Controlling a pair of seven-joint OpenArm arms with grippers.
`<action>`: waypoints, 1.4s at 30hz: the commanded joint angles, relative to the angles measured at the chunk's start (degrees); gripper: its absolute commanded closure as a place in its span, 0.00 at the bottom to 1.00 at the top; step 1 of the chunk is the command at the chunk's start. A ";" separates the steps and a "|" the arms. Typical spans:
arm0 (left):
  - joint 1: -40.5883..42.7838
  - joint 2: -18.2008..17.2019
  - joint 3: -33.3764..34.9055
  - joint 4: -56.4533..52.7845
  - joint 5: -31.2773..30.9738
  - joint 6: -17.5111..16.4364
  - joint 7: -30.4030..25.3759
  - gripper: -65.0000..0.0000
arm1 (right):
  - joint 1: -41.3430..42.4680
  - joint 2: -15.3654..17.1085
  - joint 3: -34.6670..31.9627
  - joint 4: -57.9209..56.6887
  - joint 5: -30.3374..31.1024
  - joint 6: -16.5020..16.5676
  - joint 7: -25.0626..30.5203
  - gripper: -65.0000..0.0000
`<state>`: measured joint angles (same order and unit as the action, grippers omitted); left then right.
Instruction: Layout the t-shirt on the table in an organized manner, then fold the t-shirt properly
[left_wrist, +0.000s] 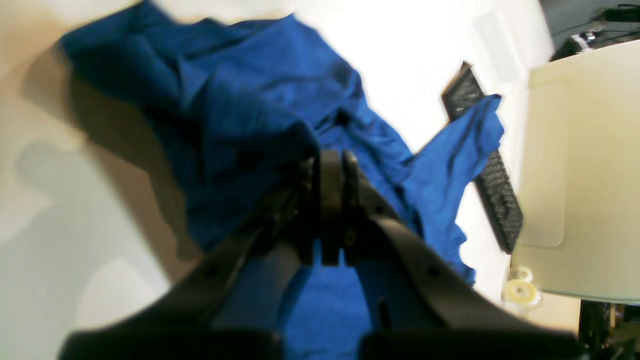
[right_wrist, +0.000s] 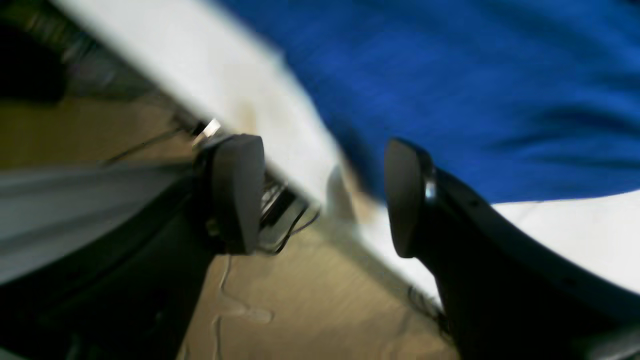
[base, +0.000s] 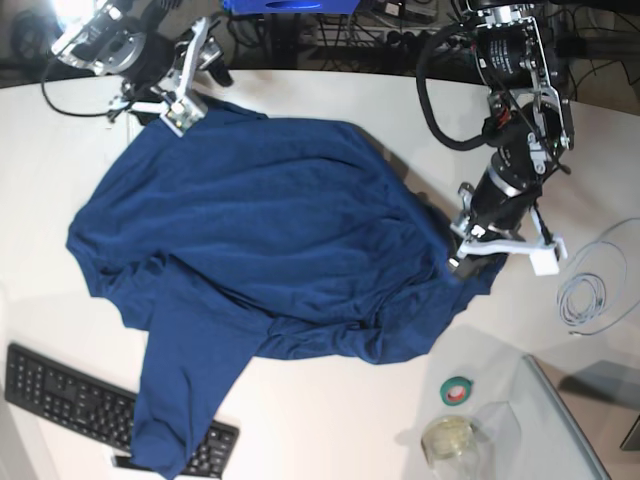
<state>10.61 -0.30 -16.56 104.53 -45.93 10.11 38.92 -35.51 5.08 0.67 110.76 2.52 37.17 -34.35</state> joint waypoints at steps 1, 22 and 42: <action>-1.25 0.69 0.25 1.10 -0.71 -0.66 -0.63 1.00 | 0.03 -0.03 -1.06 0.14 0.86 -0.29 1.43 0.45; -16.99 6.76 0.34 -8.49 -13.63 -0.57 -0.89 1.00 | 9.88 -0.03 -18.47 -11.46 0.86 -11.98 1.60 0.45; -28.15 8.69 1.92 -16.22 -14.68 -0.57 -0.98 1.00 | 22.28 -2.05 -21.63 -25.79 0.86 -12.07 1.51 0.45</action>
<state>-15.88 8.10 -14.96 87.37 -59.61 10.57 38.30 -13.80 3.33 -20.91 83.99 2.72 25.02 -33.61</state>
